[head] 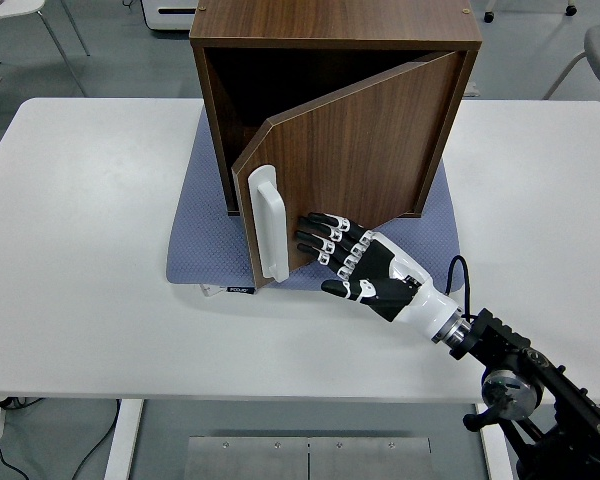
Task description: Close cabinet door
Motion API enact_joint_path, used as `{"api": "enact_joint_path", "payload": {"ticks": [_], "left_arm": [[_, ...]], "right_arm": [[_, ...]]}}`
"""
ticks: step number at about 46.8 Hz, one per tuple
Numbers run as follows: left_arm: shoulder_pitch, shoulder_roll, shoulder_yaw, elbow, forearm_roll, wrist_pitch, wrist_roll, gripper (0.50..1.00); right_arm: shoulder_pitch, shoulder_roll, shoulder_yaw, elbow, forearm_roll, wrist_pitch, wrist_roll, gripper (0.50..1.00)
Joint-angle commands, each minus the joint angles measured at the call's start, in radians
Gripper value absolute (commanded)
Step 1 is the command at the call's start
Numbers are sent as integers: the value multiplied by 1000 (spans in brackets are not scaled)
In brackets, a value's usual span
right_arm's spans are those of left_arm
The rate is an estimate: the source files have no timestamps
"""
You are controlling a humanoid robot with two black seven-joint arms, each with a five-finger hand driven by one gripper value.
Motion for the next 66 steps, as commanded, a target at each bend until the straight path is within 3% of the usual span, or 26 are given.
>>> {"api": "enact_joint_path", "payload": {"ticks": [1,14,31,66], "left_arm": [[0,0,0,0,1,0,0,1000],[0,0,0,0,1,0,0,1000],[0,0,0,0,-1,0,0,1000],[0,0,0,0,1,0,0,1000]], "right_arm": [[5,0,0,0,0,0,3,1000],[30,0,0,-8,0,0,11,1000],[99,0,0,-58,2,0,60,1000],[204,0,-37,-141,2,0,62,1000]]}}
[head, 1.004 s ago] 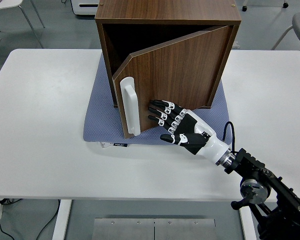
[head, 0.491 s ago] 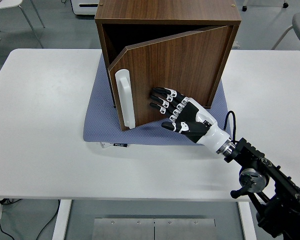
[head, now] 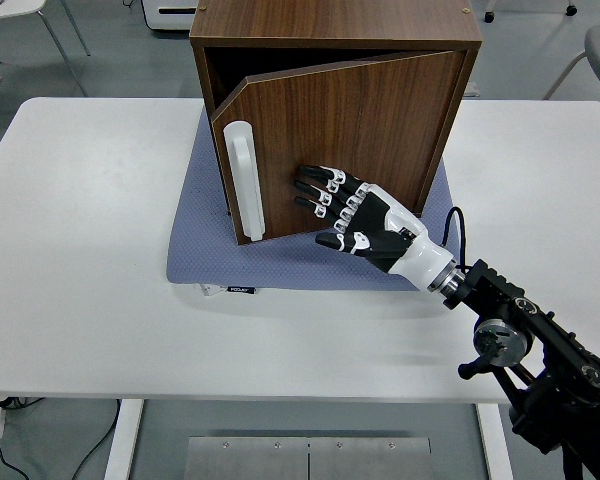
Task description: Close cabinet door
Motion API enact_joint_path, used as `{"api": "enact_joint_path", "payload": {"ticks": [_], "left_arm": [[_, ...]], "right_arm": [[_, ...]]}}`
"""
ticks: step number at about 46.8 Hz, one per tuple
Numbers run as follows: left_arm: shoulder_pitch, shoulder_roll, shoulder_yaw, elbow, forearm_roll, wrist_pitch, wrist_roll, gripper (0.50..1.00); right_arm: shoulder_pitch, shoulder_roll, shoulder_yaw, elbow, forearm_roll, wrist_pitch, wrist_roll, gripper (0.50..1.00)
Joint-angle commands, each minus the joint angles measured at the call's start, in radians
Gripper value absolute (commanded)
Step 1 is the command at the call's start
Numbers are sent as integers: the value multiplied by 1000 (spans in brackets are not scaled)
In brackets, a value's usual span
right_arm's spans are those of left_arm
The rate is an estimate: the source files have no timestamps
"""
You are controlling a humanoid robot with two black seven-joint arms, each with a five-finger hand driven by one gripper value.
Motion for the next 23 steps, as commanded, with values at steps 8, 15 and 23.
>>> {"api": "enact_joint_path", "payload": {"ticks": [8,15,23], "left_arm": [[0,0,0,0,-1,0,0,1000],[0,0,0,0,0,0,0,1000],[0,0,0,0,0,0,0,1000]], "right_arm": [[30,0,-46,-7,0,0,1,1000],[67,0,-48,-41,2,0,10,1000],[116,0,-51,-65,6,-10,22,1000]]}}
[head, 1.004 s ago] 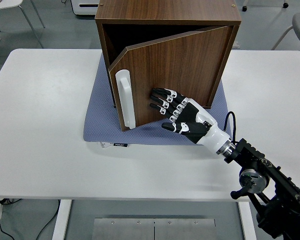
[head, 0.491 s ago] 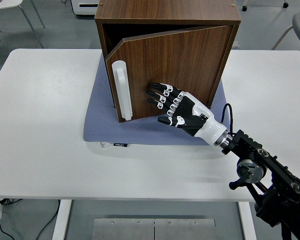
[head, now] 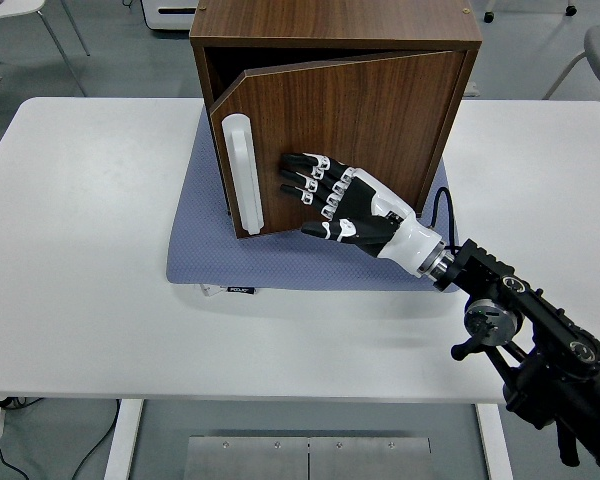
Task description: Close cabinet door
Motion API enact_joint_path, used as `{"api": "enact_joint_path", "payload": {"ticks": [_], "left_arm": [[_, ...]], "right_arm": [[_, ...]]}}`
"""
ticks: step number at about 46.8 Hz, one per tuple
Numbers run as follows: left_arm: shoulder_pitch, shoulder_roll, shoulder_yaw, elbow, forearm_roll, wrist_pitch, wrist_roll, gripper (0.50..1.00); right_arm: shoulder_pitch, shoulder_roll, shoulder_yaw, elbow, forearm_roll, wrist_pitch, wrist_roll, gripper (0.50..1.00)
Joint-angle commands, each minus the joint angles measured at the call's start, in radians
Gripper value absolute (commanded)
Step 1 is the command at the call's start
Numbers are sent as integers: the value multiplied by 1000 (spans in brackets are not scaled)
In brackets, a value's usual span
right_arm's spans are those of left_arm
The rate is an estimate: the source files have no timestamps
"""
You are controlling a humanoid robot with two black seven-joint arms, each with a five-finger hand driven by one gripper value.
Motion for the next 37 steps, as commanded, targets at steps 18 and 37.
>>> {"api": "enact_joint_path", "payload": {"ticks": [18,37], "left_arm": [[0,0,0,0,0,0,0,1000],[0,0,0,0,-1,0,1,1000]], "right_arm": [[48,0,-2,-32,12,-76,28,1000],[90,0,5,-46,83,-201,56,1000]]}}
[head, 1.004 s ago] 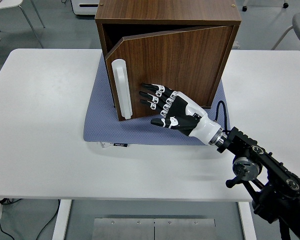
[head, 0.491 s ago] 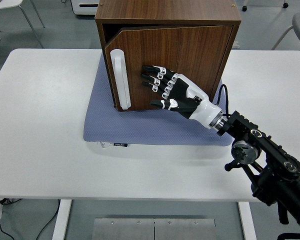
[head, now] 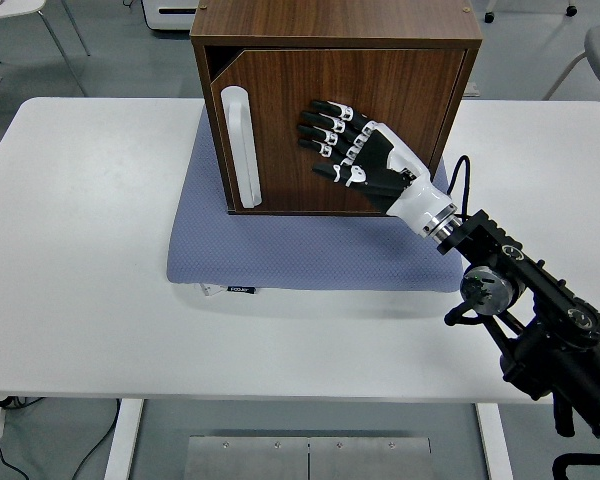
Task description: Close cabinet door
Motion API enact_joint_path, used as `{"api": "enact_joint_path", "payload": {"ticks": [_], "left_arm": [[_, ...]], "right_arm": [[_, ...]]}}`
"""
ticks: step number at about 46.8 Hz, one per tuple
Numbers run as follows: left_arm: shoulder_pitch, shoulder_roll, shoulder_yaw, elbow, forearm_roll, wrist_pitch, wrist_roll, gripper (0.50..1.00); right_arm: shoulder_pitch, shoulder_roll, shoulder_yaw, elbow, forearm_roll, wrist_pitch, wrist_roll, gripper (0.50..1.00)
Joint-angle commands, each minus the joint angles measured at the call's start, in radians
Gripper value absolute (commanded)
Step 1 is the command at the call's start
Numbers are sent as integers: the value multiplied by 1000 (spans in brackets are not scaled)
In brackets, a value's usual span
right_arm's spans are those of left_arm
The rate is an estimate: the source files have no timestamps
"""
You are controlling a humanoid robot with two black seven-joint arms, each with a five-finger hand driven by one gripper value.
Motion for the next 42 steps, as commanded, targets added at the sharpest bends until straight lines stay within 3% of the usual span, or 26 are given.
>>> {"api": "enact_joint_path", "payload": {"ticks": [1,9,18,30,42], "left_arm": [[0,0,0,0,1,0,0,1000],[0,0,0,0,1,0,0,1000],[0,0,0,0,1,1,0,1000],[0,0,0,0,1,0,0,1000],[0,0,0,0,1,0,0,1000]], "right_arm": [[4,0,2,0,13,-26,9,1000],[-5,0,-7,17,20,-4,17,1000],[-51,0,-27,43,15,118,17,1000],[-123,0,-18,121,15,169,17,1000],[-194,-106,-10,190,15,185,18,1000]]}}
